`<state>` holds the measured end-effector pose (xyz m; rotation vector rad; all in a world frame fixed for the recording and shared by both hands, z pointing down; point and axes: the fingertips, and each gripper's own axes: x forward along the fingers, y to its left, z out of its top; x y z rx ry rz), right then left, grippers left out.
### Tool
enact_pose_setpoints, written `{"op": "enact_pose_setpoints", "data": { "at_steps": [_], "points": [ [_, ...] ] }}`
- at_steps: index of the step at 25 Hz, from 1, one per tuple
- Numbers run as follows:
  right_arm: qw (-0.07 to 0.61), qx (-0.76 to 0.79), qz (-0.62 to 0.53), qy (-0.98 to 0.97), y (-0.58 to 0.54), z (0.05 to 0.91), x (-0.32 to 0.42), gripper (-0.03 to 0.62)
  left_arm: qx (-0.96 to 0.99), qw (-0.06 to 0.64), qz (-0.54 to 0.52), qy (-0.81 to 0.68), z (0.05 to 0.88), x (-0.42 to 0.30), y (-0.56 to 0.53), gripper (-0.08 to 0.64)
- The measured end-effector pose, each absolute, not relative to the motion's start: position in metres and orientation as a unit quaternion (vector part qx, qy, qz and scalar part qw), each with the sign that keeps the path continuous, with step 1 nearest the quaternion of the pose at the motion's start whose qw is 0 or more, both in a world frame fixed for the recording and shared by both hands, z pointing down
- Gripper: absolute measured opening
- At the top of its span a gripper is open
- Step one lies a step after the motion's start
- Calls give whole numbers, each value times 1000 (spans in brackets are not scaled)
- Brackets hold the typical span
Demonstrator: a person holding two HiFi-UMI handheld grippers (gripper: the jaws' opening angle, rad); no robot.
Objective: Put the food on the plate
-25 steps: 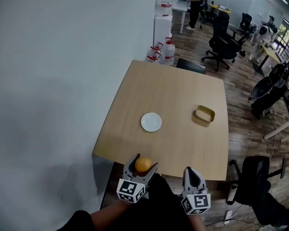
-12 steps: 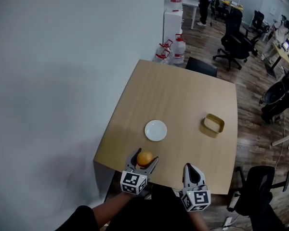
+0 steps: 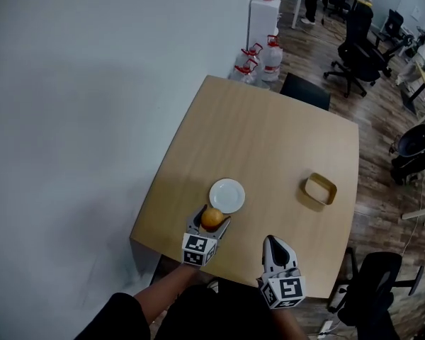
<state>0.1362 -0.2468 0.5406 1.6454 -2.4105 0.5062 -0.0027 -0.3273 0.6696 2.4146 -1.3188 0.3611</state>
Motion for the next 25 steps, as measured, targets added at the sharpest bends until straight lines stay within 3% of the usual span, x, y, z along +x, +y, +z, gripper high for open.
{"op": "enact_pose_setpoints", "data": {
  "at_steps": [25],
  "points": [
    [123, 504, 207, -830, -300, 588, 142, 61, 839, 194, 317, -397, 825, 47, -399, 334]
  ]
}}
